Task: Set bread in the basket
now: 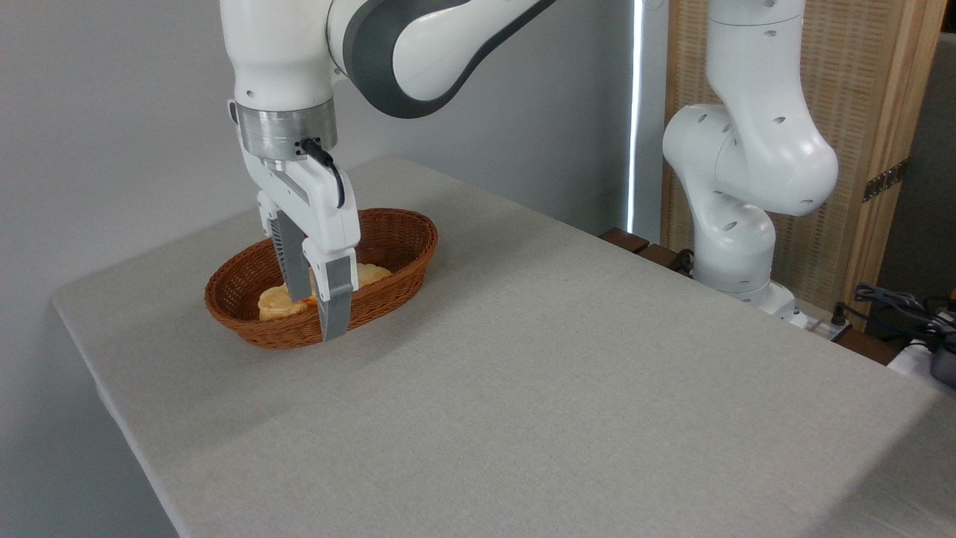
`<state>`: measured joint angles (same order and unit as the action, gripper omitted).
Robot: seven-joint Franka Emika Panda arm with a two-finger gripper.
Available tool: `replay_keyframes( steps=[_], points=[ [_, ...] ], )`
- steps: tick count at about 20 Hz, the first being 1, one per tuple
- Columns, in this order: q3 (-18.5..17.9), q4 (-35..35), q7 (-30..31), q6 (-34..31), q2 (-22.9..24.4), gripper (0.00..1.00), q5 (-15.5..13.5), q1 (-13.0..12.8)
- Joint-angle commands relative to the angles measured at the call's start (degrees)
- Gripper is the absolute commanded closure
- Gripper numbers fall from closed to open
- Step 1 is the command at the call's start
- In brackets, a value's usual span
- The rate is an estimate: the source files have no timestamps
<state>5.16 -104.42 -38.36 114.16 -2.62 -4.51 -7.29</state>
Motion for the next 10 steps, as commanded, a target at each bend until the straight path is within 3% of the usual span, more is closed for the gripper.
replay_keyframes(
  steps=[1, 4, 10],
  points=[
    [-1.38, 0.27, -2.51, -2.54, 0.94, 0.0, 0.56, -0.53],
    [-3.31, 0.36, -2.86, -3.68, 2.26, 0.0, 0.56, -0.53],
    [-3.49, 0.27, -2.77, -4.82, 3.06, 0.0, 0.91, -0.44]
  ],
)
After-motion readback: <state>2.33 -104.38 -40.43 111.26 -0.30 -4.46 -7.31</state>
